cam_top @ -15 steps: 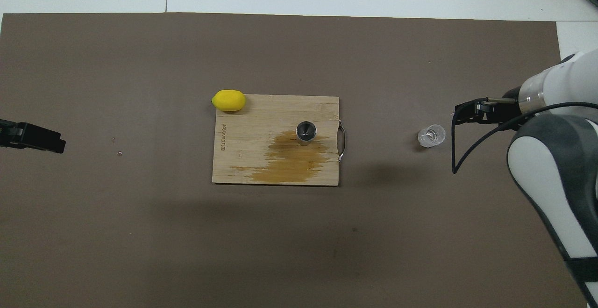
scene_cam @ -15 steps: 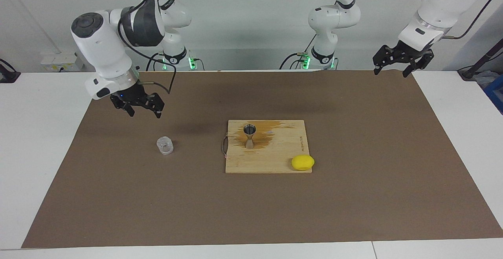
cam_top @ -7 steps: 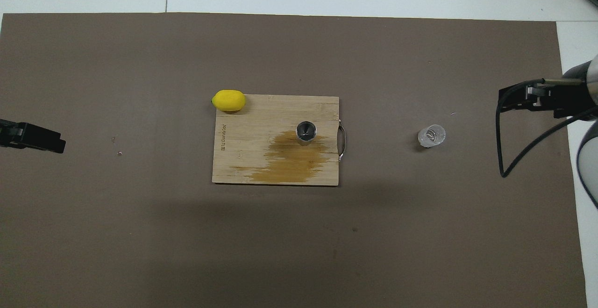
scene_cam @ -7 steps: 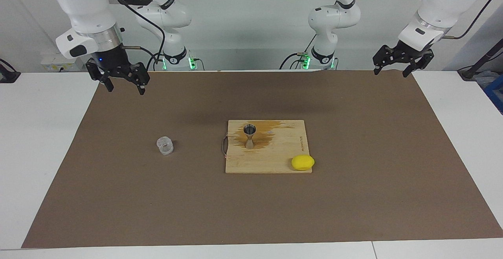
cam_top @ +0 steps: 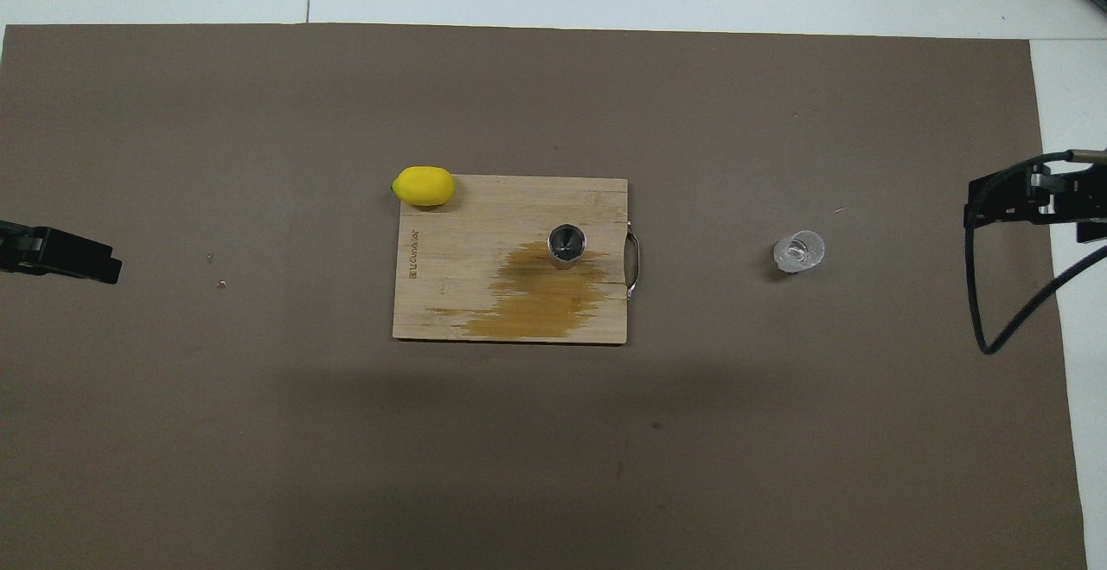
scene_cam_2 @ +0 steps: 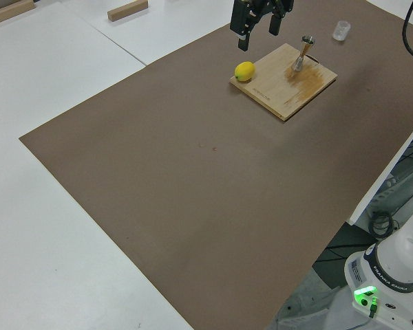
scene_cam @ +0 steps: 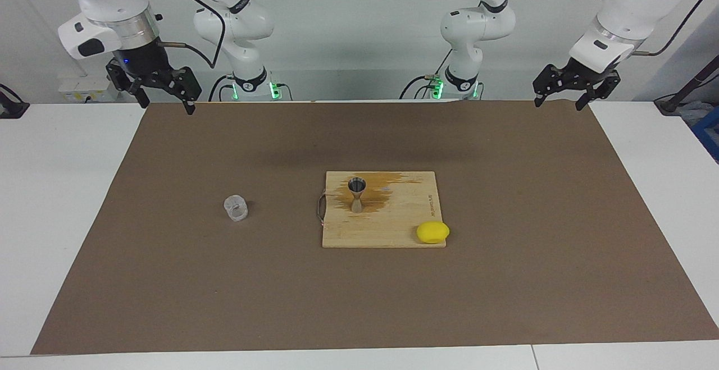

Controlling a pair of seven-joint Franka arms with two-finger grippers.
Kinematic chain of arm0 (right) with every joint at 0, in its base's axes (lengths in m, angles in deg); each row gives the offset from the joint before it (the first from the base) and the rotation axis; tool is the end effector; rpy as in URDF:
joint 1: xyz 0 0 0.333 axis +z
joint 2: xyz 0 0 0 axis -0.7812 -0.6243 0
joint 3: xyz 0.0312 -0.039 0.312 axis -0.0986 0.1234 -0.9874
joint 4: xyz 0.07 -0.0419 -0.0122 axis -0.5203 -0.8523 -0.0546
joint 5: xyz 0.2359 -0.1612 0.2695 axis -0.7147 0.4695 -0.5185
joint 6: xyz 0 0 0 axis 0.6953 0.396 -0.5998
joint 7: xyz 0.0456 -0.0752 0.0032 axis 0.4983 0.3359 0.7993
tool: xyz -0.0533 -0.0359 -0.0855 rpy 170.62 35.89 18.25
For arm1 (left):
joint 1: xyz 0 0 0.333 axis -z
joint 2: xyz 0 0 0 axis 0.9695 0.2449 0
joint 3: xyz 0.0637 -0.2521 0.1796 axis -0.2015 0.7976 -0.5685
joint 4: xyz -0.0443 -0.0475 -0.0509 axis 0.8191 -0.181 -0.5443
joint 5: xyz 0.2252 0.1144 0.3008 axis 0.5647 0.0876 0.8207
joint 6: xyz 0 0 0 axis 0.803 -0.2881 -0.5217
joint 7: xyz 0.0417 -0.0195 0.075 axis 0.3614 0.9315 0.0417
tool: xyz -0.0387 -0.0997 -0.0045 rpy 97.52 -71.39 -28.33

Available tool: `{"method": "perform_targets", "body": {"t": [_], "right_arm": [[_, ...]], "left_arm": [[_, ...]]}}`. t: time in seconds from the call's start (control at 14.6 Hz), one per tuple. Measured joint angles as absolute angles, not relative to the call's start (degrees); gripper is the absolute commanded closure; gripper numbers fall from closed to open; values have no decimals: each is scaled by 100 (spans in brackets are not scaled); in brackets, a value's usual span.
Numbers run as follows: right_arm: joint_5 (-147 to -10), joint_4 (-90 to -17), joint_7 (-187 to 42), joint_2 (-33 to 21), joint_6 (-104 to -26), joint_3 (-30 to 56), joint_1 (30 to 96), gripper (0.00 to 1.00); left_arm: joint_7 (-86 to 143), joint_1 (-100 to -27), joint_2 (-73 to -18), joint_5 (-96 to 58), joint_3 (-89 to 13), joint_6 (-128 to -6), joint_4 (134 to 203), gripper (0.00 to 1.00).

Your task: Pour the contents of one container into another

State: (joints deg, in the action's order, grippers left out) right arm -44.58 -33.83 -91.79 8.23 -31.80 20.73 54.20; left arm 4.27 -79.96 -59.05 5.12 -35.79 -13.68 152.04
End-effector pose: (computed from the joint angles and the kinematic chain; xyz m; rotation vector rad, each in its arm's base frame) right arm 0.5486 0.0149 0.6562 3.0675 -0.2434 -0.0117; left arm 0.5247 -0.0179 0.6295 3.1078 -0.2797 -0.1082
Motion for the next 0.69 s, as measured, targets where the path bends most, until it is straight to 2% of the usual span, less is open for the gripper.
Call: {"method": "perform_targets", "body": {"t": [0.69], "right_arm": [[-4711, -3859, -9181, 945, -3215, 2096, 5376, 0]], "left_arm": [[427, -7996, -5905, 512, -3579, -1368, 15204, 0]]}}
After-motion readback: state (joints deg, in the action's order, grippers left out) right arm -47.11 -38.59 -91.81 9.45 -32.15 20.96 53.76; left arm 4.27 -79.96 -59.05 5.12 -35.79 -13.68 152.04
